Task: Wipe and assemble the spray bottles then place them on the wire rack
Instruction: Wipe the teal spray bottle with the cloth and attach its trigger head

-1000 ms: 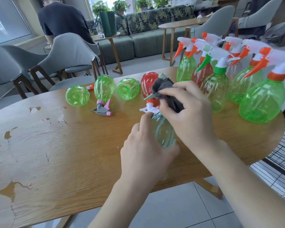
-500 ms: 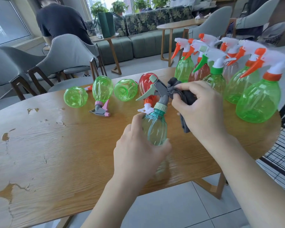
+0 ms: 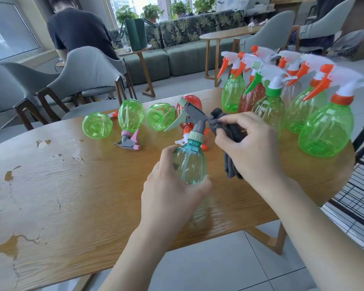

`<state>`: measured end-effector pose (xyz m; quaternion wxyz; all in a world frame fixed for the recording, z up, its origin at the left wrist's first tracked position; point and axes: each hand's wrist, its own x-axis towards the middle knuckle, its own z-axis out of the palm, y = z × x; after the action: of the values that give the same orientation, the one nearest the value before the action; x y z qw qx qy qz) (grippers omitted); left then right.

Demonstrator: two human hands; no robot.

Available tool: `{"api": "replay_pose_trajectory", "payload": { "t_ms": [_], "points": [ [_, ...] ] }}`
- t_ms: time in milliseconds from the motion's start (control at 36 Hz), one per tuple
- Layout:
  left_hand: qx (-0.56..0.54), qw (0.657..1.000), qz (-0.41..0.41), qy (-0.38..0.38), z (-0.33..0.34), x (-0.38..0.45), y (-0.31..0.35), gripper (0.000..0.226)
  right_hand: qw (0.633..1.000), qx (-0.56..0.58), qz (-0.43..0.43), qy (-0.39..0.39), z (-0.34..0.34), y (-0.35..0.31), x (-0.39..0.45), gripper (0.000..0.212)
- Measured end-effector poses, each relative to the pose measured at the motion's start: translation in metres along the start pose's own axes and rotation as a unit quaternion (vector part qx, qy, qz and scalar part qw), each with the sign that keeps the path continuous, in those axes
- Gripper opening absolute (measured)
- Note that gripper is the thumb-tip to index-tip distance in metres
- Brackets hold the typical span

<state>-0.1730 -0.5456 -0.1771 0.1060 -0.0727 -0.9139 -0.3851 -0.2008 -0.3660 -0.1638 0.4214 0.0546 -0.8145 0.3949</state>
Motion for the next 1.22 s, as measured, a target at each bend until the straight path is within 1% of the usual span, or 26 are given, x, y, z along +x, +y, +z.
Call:
{"api": "replay_pose_trajectory", "payload": {
  "t_ms": [111, 167, 278, 361, 444, 500, 611, 750, 861, 972, 1111, 1222],
  "points": [
    [-0.013, 1.000, -0.007, 0.001, -0.001, 0.002, -0.001, 0.081, 0.999, -0.007, -0.029, -0.036, 0.003, -0.001, -0.007, 0.016],
    [-0.013, 1.000, -0.005, 0.000, -0.001, 0.002, -0.002, 0.080, 0.998, -0.027, -0.020, -0.044, 0.006, 0.002, -0.012, 0.016],
    [-0.021, 1.000, 0.004, -0.002, 0.000, 0.004, -0.006, 0.083, 0.999, -0.026, 0.037, -0.018, 0.003, 0.009, -0.019, 0.015],
    [-0.052, 0.998, 0.015, -0.010, 0.003, 0.005, -0.009, 0.081, 0.992, 0.044, 0.119, -0.021, -0.002, 0.007, -0.022, 0.014],
    [-0.078, 0.996, 0.026, -0.017, 0.009, 0.006, -0.006, 0.080, 0.974, 0.126, 0.186, -0.009, -0.007, 0.004, -0.028, 0.011],
    [-0.079, 0.996, 0.027, -0.021, 0.016, 0.005, 0.000, 0.084, 0.966, 0.152, 0.211, 0.003, -0.012, 0.004, -0.031, 0.012],
    [-0.059, 0.997, 0.032, -0.027, 0.031, 0.003, 0.011, 0.087, 0.956, 0.157, 0.246, 0.012, -0.028, 0.009, -0.034, 0.015],
    [-0.091, 0.993, 0.030, -0.062, 0.056, 0.008, 0.030, 0.089, 0.940, 0.178, 0.288, 0.035, -0.051, 0.016, -0.042, 0.012],
    [-0.105, 0.991, 0.030, -0.080, 0.077, 0.014, 0.048, 0.095, 0.934, 0.183, 0.303, 0.053, -0.067, 0.019, -0.044, 0.013],
    [-0.107, 0.988, 0.051, -0.098, 0.095, 0.020, 0.067, 0.093, 0.928, 0.187, 0.313, 0.078, -0.084, 0.022, -0.044, 0.012],
    [-0.082, 0.989, 0.045, -0.117, 0.108, 0.026, 0.093, 0.092, 0.923, 0.182, 0.323, 0.100, -0.101, 0.029, -0.043, 0.012],
    [-0.049, 0.991, 0.041, -0.117, 0.116, 0.032, 0.108, 0.094, 0.925, 0.189, 0.312, 0.111, -0.111, 0.031, -0.042, 0.010]
  ]
}}
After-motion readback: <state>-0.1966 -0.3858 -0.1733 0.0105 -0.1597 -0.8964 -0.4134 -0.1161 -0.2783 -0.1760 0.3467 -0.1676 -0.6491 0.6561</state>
